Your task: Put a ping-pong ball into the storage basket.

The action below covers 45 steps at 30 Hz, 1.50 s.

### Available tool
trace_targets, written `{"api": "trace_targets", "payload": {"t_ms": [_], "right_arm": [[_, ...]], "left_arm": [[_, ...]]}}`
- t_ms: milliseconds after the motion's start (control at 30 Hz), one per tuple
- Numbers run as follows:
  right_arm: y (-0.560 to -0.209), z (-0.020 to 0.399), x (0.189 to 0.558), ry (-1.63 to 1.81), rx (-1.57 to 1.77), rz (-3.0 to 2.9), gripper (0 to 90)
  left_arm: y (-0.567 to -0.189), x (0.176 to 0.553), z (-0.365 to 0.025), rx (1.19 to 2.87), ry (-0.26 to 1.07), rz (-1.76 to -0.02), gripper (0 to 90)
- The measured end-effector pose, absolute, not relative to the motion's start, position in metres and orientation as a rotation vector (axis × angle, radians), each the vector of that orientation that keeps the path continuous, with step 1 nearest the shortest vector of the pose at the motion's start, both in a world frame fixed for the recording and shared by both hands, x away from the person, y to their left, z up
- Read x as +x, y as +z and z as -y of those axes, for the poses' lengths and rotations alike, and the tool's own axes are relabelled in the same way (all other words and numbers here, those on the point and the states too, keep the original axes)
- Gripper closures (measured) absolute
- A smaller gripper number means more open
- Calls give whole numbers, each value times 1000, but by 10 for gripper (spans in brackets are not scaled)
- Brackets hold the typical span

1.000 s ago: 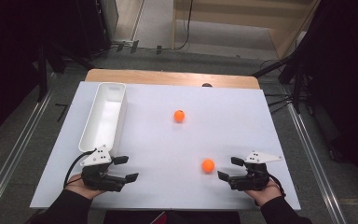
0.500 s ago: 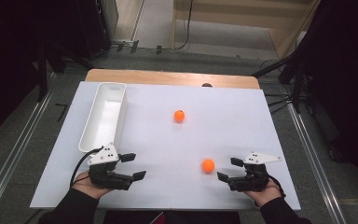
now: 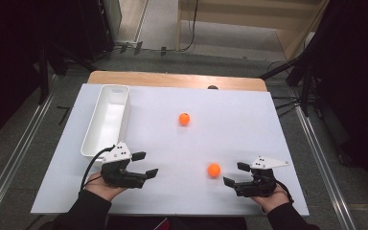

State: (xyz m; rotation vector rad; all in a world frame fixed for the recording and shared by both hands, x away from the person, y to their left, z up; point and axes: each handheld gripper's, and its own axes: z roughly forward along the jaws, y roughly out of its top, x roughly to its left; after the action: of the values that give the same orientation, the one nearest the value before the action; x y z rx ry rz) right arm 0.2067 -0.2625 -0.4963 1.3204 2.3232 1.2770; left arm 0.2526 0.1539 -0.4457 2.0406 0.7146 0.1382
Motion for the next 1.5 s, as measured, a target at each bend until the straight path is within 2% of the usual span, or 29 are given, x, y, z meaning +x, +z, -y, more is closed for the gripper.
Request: {"api": "trace_targets", "payload": {"t_ms": [1133, 1367, 1500], "right_arm": [[-497, 261, 208, 1273, 1317, -2342, 144], [-497, 261, 208, 1276, 1317, -2345, 144], [-497, 261, 208, 1277, 1318, -2343, 143]], "left_arm": [[-460, 283, -117, 2050, 157, -736, 250], [-462, 293, -110, 2055, 136, -738, 197], [-463, 299, -106, 2033, 136, -751, 81]]}}
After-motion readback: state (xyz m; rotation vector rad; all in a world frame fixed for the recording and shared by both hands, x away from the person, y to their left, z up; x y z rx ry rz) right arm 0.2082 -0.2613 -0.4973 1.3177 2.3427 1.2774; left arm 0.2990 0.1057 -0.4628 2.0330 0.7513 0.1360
